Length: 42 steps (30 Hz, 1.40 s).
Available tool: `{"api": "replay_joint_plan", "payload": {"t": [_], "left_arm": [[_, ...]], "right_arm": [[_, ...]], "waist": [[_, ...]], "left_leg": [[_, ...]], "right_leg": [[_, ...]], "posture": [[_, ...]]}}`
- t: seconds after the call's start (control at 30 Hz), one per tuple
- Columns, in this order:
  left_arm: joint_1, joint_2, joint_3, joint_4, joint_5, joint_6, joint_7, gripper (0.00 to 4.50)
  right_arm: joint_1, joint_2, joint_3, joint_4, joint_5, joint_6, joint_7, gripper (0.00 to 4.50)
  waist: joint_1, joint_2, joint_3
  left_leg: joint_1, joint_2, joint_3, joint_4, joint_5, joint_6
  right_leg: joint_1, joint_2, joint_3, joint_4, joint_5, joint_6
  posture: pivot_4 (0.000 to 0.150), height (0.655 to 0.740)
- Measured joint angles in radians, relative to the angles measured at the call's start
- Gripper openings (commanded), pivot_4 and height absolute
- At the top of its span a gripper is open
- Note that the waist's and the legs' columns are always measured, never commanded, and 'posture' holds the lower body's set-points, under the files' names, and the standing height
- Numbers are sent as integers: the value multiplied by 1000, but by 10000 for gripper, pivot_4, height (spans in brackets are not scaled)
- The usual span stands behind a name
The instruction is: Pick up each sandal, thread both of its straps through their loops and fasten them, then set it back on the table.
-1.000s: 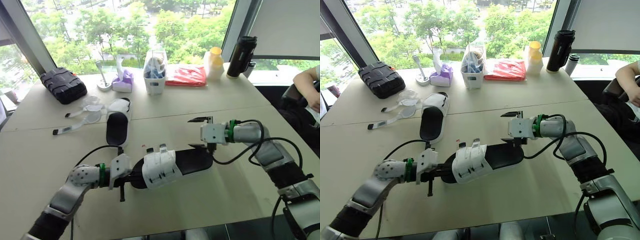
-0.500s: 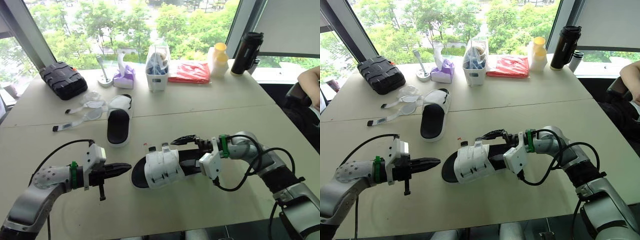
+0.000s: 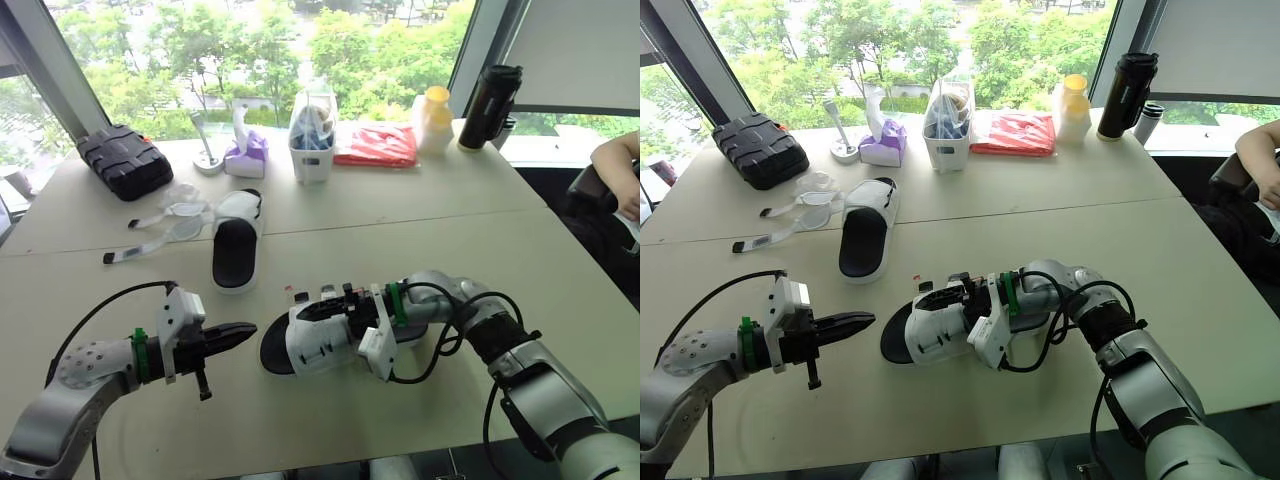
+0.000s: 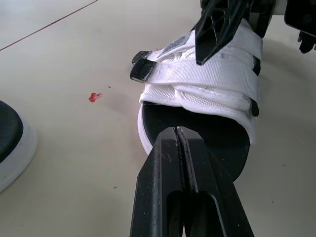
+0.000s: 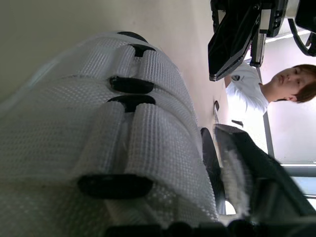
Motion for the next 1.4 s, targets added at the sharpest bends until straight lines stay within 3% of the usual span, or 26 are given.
{"api": "replay_joint_plan", "payload": {"t": [0.07, 0.1, 0.23, 0.4, 0.6, 0.87, 1.07, 1.4], "left_arm": [[13, 0, 0, 0, 13, -11, 1, 0], [19, 0, 0, 0, 18, -13, 2, 0], [24, -8, 0, 0, 27, -19, 5, 0], [25, -13, -1, 3, 56, -44, 8, 0], [18, -37, -7, 8, 69, -56, 18, 0], [9, -47, -10, 19, 93, -65, 23, 0], [8, -59, -10, 19, 99, -73, 33, 0], [16, -74, -11, 18, 112, -75, 53, 0]], "right_arm": [[-2, 0, 2, 5, -24, -5, -40, 1351], [-4, -2, 2, 6, -35, -7, -57, 631], [-8, -10, 4, 4, -85, 5, -126, 631], [-22, -35, -39, 14, -88, 178, -167, 631], [-181, -12, -136, 164, -91, 671, -245, 631], [-359, 149, -179, 484, -77, 1274, -409, 631], [-396, 252, -131, 565, -63, 1515, -484, 631], [-420, 274, -48, 601, -60, 1685, -538, 631]], "waist": [[-2, 0, 0], [-2, 0, 0], [0, 0, 0], [1, 0, 0], [0, 0, 0], [-3, 0, 0], [-8, 0, 0], [-4, 0, 0]], "left_leg": [[1, 1, 1, 0, 0, -1], [1, 1, 1, 0, 1, -1], [1, 3, 1, 0, 2, -4], [1, 6, 1, 3, 3, -5], [0, 14, 3, 4, 3, -6], [-3, 16, 8, 0, 5, -8], [-23, 16, 10, 13, 5, -9], [-23, 16, 14, 16, 6, -11]], "right_leg": [[0, 2, 1, 0, 0, -1], [0, 3, 2, 1, 0, -1], [0, 6, 2, 1, 3, -5], [0, 8, 3, 4, 5, -7], [-2, 13, 3, 4, 7, -11], [-8, 14, 5, 4, 7, -13], [-29, 13, 7, 16, 8, -14], [-30, 14, 7, 22, 9, -15]], "posture": [[1500, 7400], [1500, 7400], [1500, 7400], [1500, 7400], [1500, 7400], [1500, 7400], [1500, 7400], [1500, 7400]]}}
